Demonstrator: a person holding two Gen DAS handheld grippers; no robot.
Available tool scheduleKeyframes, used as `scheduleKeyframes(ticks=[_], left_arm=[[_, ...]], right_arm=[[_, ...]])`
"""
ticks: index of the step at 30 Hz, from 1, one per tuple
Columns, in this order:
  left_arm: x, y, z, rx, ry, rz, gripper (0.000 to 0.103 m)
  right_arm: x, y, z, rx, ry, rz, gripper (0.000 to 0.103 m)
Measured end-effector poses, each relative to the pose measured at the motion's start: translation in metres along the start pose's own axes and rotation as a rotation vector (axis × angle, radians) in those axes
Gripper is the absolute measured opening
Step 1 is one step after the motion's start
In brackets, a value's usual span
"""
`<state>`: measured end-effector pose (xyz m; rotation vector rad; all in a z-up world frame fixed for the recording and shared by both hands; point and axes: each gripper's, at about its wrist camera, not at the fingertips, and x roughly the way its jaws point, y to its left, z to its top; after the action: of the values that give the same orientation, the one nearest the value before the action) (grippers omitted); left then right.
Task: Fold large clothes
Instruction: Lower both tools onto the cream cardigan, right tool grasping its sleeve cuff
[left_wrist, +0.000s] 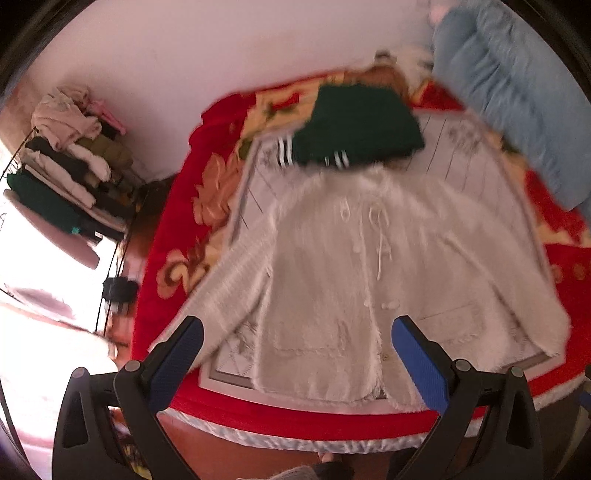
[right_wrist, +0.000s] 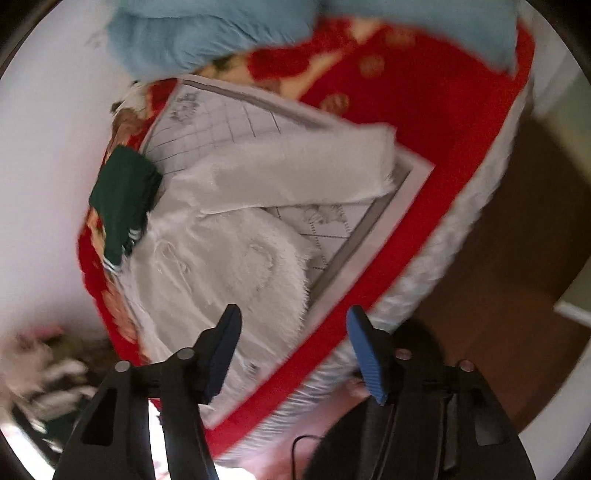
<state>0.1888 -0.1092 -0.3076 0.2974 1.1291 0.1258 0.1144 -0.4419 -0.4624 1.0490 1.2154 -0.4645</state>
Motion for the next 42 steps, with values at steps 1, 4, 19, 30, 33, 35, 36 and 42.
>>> scheduleKeyframes(ticks=[1,4,19,30,33,35,36,42], left_arm=[[0.015,-0.011,0.001,-0.002,0.024,0.007,0.103],[0.058,-0.044,0.005,-0.002,0.074,0.018,0.103],[0.19,-0.187,0.022,0.073,0.181,-0.06,0.103],[0.227,-0.236,0.047,0.081,0.242,-0.097,0.103],[0.247,-0.24,0.055,0.052,0.28,-0.117,0.103],[0.265,-0.24,0.062,0.025,0.31,-0.133,0.103],[0.272,-0.241,0.065,0.02,0.32,-0.133,0.103],[0.298,-0.236,0.085,-0.024,0.334,-0.154,0.103]], right_arm=[[0.021,-0.006,0.011,0.021,0.024,0.016,0.064],[0.094,-0.028,0.043,0.082,0.071,0.067,0.066],[0.262,-0.115,0.139,0.451,-0.175,0.1,0.01],[0.289,-0.092,0.163,0.448,-0.156,0.266,0.05],[0.301,-0.093,0.175,0.514,-0.183,0.37,0.051],[0.311,-0.091,0.181,0.548,-0.213,0.417,0.05],[0.318,-0.086,0.185,0.552,-0.223,0.43,0.048],[0.324,-0.041,0.211,0.433,-0.234,0.349,0.013]])
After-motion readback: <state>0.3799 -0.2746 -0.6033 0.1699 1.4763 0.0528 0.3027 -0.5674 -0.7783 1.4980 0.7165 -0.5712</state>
